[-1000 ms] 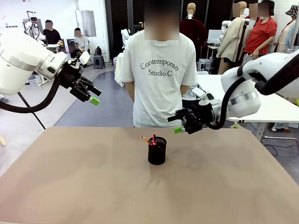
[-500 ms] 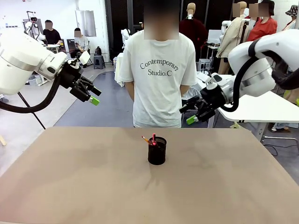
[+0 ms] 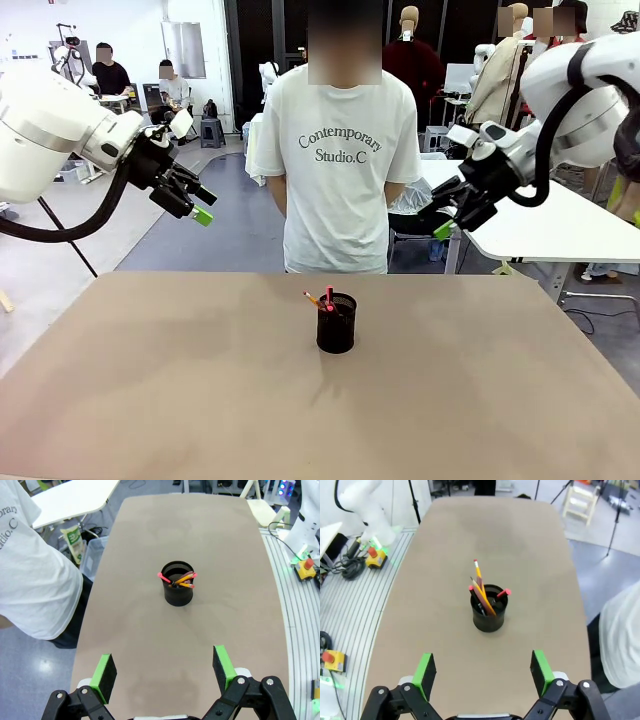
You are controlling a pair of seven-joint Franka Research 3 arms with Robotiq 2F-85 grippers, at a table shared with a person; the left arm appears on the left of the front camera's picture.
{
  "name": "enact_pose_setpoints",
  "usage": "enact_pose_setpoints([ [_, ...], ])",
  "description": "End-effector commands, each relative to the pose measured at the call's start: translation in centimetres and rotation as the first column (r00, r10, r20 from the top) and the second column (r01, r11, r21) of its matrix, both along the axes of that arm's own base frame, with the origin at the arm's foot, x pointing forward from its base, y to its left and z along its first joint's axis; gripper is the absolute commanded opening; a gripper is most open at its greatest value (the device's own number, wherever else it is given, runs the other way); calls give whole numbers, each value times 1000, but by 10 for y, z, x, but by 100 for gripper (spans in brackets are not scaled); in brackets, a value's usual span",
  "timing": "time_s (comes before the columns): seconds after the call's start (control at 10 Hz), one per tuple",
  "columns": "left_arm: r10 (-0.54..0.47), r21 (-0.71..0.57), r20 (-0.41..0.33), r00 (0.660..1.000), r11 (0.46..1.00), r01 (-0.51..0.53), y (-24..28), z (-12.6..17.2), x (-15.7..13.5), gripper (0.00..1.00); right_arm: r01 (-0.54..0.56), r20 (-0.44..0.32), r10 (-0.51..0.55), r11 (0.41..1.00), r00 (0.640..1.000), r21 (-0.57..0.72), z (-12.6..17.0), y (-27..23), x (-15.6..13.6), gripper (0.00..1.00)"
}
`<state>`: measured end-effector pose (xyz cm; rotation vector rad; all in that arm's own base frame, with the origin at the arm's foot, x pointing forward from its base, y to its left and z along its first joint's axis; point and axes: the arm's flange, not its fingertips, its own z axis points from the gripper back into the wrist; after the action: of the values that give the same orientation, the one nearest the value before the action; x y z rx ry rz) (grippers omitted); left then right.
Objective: Place the pens into the pen holder.
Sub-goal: Pick up a writing instrument from the table and place it into the Pen holder.
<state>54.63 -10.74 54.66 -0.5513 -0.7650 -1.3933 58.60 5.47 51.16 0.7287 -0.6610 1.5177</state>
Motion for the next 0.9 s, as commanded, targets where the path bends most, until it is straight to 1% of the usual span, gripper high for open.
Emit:
enact_pose_setpoints([
  [0.0,0,2,6,1000,1000,0,1,1,-1,100,35,-33,-37,998,999,-48,20,-18,6,100],
  [0.2,0,2,6,1000,1000,0,1,1,-1,100,65,21,-64,996,998,-55,25,-42,10,100],
  [0.3,0,2,6,1000,1000,0,1,1,-1,100,94,16,-93,994,996,-58,24,-57,11,100],
  [0.6,0,2,6,1000,1000,0,1,1,-1,100,138,65,-137,990,988,-3,30,-83,15,100],
  [0.8,0,2,6,1000,1000,0,1,1,-1,100,147,59,-148,989,987,14,28,-88,13,100],
])
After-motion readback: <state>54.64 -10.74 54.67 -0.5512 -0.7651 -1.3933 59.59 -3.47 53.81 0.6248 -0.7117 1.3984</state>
